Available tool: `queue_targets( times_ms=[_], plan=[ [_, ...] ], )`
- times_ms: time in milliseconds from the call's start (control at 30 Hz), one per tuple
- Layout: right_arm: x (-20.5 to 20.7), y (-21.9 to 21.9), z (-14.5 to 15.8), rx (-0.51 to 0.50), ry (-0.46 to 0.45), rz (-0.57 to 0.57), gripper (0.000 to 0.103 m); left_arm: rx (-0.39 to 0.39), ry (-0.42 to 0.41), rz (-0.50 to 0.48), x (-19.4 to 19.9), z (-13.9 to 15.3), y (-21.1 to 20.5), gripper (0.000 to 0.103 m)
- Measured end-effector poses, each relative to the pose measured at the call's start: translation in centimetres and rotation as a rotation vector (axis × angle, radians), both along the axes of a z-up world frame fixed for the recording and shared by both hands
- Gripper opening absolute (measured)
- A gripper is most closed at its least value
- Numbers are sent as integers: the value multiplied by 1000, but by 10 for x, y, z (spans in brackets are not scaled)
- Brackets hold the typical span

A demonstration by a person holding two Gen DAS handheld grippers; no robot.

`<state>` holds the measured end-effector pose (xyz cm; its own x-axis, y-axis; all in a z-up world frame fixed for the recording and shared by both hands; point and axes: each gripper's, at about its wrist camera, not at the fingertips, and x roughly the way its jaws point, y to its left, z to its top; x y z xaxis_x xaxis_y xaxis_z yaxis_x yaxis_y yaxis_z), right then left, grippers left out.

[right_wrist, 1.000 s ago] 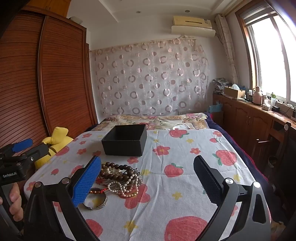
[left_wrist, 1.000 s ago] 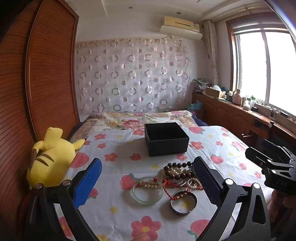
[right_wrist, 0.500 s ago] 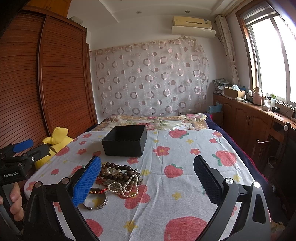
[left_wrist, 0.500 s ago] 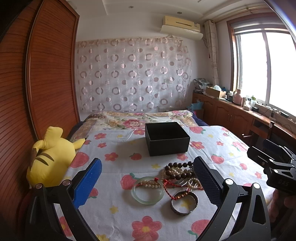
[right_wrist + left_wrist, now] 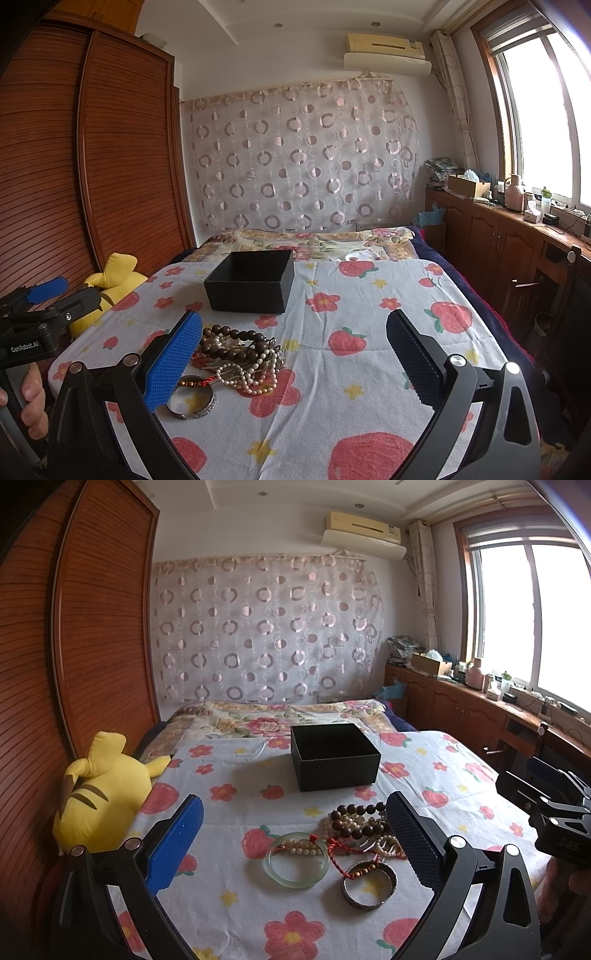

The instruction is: Organize jewelry

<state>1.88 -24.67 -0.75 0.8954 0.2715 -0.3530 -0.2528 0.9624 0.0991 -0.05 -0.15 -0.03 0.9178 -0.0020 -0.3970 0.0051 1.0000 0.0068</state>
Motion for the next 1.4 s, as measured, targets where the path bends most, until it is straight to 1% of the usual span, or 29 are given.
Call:
queue_targets(
  times_ms=[1400],
  plan=[
    [-1,1,-1,-2,-2,2,101,-6,3,2,1,0,1,96]
  ],
)
